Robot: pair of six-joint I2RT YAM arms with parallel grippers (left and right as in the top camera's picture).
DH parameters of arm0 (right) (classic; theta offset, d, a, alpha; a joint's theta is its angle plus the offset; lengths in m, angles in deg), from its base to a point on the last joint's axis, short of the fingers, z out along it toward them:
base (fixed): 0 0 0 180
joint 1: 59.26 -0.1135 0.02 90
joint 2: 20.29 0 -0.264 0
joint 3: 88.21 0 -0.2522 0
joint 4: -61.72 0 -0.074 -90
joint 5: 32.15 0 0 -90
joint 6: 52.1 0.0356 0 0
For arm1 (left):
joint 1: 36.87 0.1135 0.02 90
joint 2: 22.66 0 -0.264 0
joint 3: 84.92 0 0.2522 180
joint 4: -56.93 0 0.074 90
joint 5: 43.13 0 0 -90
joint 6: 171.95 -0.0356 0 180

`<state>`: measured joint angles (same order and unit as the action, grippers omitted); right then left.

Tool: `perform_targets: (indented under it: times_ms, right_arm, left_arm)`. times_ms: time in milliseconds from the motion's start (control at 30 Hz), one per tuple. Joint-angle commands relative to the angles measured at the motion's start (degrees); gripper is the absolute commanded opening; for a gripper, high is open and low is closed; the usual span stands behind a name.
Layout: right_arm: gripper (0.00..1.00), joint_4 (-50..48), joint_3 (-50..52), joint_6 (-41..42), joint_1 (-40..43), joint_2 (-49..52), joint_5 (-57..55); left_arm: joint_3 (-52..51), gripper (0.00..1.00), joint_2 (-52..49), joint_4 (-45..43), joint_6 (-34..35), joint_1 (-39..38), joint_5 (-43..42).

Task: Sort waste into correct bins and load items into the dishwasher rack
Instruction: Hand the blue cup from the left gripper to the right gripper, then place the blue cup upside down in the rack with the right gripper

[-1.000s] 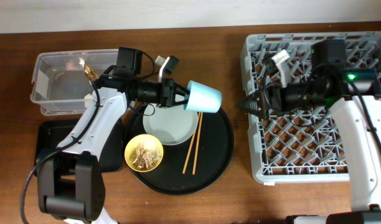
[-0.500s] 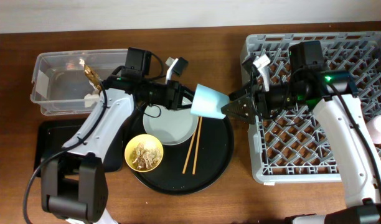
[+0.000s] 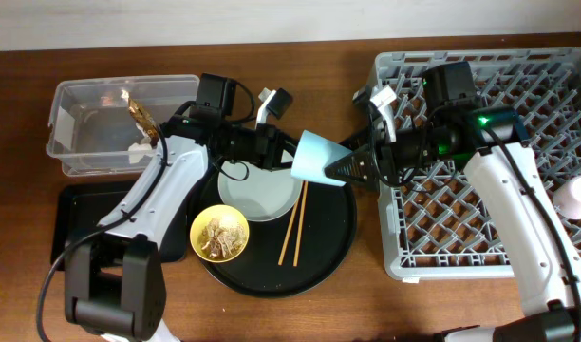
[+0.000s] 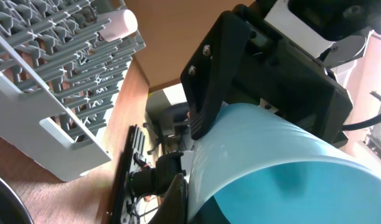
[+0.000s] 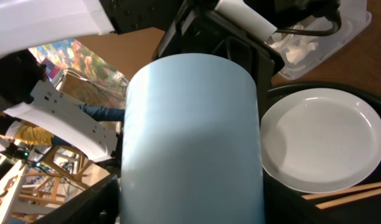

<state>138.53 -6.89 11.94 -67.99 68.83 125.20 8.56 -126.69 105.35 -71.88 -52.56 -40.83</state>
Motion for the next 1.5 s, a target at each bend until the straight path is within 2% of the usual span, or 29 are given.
perform_targets:
  times_ms: [0,400,533,633,667,700,733,767,833,967,1033,1100,1133,1233,1467]
  right_arm:
    - [0.7,0.6,0.4,0.1,-1.2,0.2,1.0]
    - [0.69,1.5,0.4,0.1,-1.5,0.3,-0.5]
    - [0.62,1.5,0.4,0.1,-1.5,0.3,-0.5]
    - [0.61,1.5,0.4,0.1,-1.5,0.3,-0.6]
    - [0.61,1.5,0.4,0.1,-1.5,0.3,-0.6]
    - [0.61,1.7,0.4,0.1,-1.5,0.3,-1.3]
    - [0.6,2.2,0.4,0.1,-1.5,0.3,-3.2]
    - [0.59,3.0,0.4,0.1,-1.5,0.3,-5.9]
    - [0.55,4.5,0.4,0.6,-1.2,0.3,-11.8]
    - [0.52,7.0,-0.5,7.2,2.3,-0.3,-22.9]
    - [0.5,12.6,-5.2,13.6,7.6,-0.4,-35.5]
    - [0.5,17.1,-10.0,18.3,12.7,-0.4,-43.4]
    - [0.51,18.8,-12.0,20.8,15.3,-0.4,-46.7]
    - [0.51,21.1,-15.9,27.3,22.5,-0.3,-54.2]
    - [0.52,23.9,-19.5,34.3,35.4,6.5,-67.0]
  left_arm:
    - [0.3,0.0,0.9,-0.2,-0.3,0.0,-0.6]
    - [0.3,0.0,0.9,-0.2,-0.3,0.0,-0.6]
    - [0.3,0.0,0.9,-0.2,-0.3,0.0,-0.6]
    - [0.3,0.01,0.9,-0.2,-0.3,0.0,-0.4]
    - [0.3,0.11,0.9,-0.2,-0.3,0.0,0.9]
    - [0.3,0.33,0.9,-0.2,-0.3,0.0,2.4]
    - [0.3,0.46,0.9,-0.2,-0.3,0.0,4.7]
    - [0.3,0.54,0.9,-0.1,-0.4,0.0,6.8]
    - [0.3,0.63,0.9,0.3,-0.4,0.0,13.3]
    - [0.3,0.67,1.2,7.0,-1.0,1.4,32.1]
    - [0.3,0.68,2.6,14.2,-3.0,3.7,43.5]
    - [0.3,0.71,5.2,20.2,-2.9,6.0,55.8]
    - [0.3,0.71,6.3,22.0,-2.9,6.7,58.9]
    - [0.3,0.71,9.9,25.0,-2.9,8.2,64.5]
    - [0.3,0.71,12.7,25.0,-2.9,8.2,65.0]
